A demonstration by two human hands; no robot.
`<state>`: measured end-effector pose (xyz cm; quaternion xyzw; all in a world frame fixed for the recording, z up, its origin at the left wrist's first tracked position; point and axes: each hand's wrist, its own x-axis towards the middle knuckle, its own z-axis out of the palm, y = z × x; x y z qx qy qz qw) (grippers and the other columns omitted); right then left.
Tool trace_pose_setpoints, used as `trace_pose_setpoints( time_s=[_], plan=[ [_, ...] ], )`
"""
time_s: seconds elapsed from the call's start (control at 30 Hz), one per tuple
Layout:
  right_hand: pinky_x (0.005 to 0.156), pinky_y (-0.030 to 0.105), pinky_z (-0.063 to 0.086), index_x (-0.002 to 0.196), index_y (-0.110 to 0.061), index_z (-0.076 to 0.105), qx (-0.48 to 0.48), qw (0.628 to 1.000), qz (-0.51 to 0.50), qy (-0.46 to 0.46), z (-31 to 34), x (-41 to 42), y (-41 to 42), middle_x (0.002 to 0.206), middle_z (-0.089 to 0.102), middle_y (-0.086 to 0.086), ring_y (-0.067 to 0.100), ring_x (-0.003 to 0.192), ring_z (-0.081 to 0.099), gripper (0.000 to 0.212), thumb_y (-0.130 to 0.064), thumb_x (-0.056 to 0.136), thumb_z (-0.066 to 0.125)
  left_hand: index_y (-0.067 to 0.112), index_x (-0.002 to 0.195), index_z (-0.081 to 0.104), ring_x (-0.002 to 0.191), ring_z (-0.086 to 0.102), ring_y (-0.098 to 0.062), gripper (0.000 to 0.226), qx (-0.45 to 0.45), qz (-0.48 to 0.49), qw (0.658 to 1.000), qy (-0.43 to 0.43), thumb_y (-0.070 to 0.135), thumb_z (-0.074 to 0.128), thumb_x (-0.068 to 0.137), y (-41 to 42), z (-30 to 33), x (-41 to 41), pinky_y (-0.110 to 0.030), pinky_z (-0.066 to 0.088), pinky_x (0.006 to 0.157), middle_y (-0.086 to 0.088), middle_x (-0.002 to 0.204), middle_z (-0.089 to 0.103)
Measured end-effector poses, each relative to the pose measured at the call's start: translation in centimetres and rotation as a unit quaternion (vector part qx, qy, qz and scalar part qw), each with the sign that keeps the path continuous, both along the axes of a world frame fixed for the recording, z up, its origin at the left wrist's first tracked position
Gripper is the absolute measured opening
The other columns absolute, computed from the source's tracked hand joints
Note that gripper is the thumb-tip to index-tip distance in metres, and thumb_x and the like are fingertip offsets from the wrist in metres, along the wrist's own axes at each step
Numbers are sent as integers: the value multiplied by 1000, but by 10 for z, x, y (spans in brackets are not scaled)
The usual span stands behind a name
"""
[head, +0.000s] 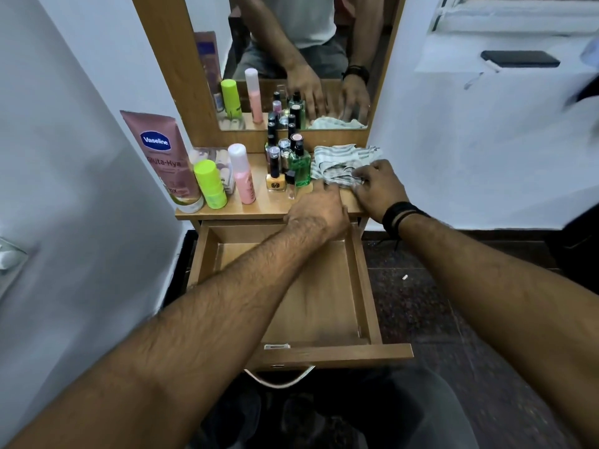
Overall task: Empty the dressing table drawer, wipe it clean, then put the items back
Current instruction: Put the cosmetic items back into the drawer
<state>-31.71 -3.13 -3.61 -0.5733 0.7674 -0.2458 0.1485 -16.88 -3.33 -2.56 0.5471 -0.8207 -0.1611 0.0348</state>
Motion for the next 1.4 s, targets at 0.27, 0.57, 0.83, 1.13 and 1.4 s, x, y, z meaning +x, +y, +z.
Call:
trace_pose_setpoints(
  time_s=[0.27, 0.57, 0.83, 1.13, 1.4],
  plan=[
    [118, 39, 30, 133, -25, 62, 3, 1000, 11, 10, 0, -13, -2, 154, 37, 6, 29, 140, 38, 36, -32, 97, 57, 16, 143, 42, 123, 53, -30, 50, -20, -16, 1000, 8, 38, 49, 99, 7, 4, 10, -58, 54, 92, -9, 140, 43],
    [111, 40, 37, 130, -25, 62, -86, 996, -23, 24, 26, -2, 21, 144, 41, 8, 30, 132, 42, 36, -34, 95, 59, 15, 118, 59, 99, 61, -29, 25, -145, -71, 986, -30, 28, 52, 98, 9, 68, 54, -54, 58, 79, -4, 104, 55],
    [91, 38, 50, 117, -25, 68, -112, 989, 82, 51, 57, 58, 11, 116, 59, 3, 22, 104, 59, 27, -31, 93, 58, 10, 118, 64, 111, 60, -38, 31, -133, -16, 985, -108, 7, 64, 87, -15, 93, 71, -54, 56, 86, -12, 116, 59],
    [83, 41, 51, 113, -17, 67, -48, 987, 114, 102, 48, 101, 1, 114, 62, 7, 28, 103, 60, 27, -34, 92, 62, 3, 121, 64, 114, 59, -41, 30, -127, -3, 982, -143, 1, 57, 92, -26, 93, 65, -58, 54, 89, -17, 118, 59],
    [86, 37, 48, 119, -21, 69, -63, 983, 123, 118, 45, 102, -3, 117, 62, 6, 26, 108, 59, 29, -31, 94, 61, 7, 114, 67, 113, 59, -41, 25, -112, 8, 985, -134, 4, 56, 91, -35, 79, 71, -58, 52, 90, -15, 117, 63]
  ],
)
